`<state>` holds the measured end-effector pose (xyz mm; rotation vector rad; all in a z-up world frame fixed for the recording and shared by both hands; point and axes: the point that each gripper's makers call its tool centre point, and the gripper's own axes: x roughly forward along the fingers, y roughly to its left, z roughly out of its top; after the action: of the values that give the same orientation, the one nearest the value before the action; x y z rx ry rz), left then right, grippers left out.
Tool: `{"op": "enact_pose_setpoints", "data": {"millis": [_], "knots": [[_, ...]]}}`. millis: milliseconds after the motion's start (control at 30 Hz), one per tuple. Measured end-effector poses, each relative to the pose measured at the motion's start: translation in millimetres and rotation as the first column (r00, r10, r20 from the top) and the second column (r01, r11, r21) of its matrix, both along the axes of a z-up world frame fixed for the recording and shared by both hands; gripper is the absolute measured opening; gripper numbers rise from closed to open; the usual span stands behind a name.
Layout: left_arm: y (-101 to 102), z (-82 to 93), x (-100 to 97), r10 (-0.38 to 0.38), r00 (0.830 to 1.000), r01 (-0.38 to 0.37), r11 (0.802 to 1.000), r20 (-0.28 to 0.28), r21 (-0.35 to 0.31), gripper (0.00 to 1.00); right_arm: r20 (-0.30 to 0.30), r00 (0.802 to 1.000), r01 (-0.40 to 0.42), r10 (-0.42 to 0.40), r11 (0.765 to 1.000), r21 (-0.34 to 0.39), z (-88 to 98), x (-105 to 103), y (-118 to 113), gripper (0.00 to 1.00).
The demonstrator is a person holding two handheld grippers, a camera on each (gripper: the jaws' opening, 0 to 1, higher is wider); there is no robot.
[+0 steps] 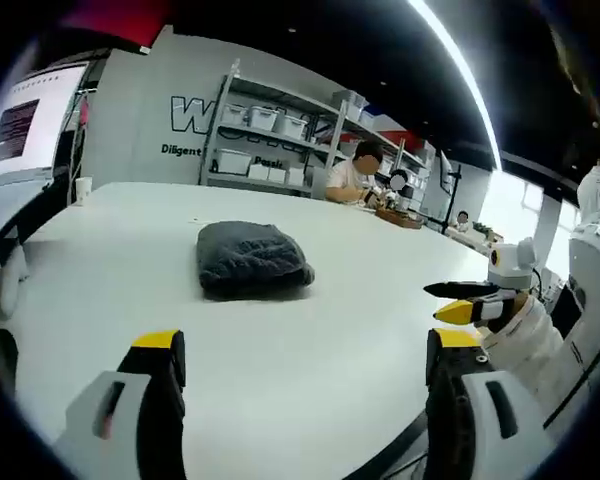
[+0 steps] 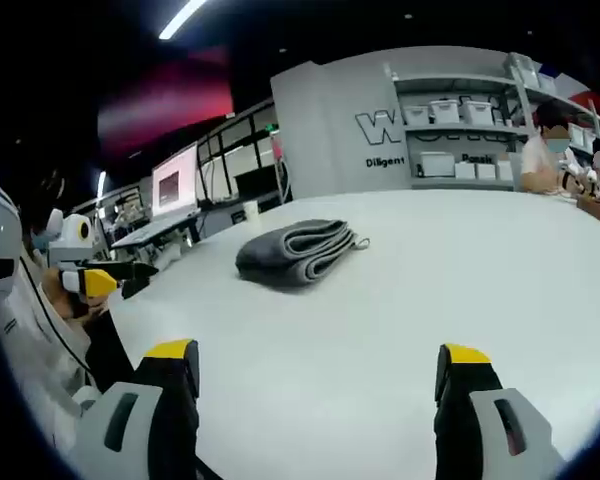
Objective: Open the folded towel by lifting each exposed corner and separating the folded layers until the towel lies flat within the target outline without major curled edges
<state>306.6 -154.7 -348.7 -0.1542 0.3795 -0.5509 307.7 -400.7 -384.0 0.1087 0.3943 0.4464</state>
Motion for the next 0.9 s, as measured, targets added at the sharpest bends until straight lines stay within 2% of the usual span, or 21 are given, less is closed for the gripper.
{"op": "enact_pose_setpoints", "data": {"millis": [67, 167, 267, 433, 700, 900], "knots": [[2, 2.2, 0.3, 0.0, 1.0, 0.0, 1.0, 0.003, 0.004, 0.99, -0.007, 1.0, -0.001, 0.001, 1.0, -0.007, 0.6, 0, 0, 0.98], [6, 8.6, 2.7, 0.01, 1.0, -0.01, 1.0, 0.018, -0.028, 0.99, 0.002, 1.0, -0.006, 0.006, 1.0, -0.03, 5.8, -1, 1, 0.98], [6, 8.8, 4.1, 0.008, 1.0, -0.008, 0.999, 0.019, -0.034, 0.99, 0.034, 0.999, 0.006, -0.006, 1.0, 0.012, 13.6, -1, 1, 0.98], [3, 6.0, 3.6, 0.003, 1.0, -0.002, 1.0, 0.013, -0.018, 0.99, 0.006, 1.0, 0.002, -0.002, 1.0, -0.004, 5.9, -2, 1, 0.97], [4, 4.5, -1.1, 0.004, 1.0, -0.004, 1.0, 0.009, -0.011, 0.99, 0.012, 1.0, -0.004, 0.004, 1.0, 0.003, 7.6, -2, 0, 0.97], [2, 13.0, -6.8, 0.0, 1.0, 0.0, 1.0, 0.03, -0.007, 0.99, 0.017, 1.0, -0.005, 0.004, 1.0, 0.021, 10.4, 5, -2, 0.95]]}}
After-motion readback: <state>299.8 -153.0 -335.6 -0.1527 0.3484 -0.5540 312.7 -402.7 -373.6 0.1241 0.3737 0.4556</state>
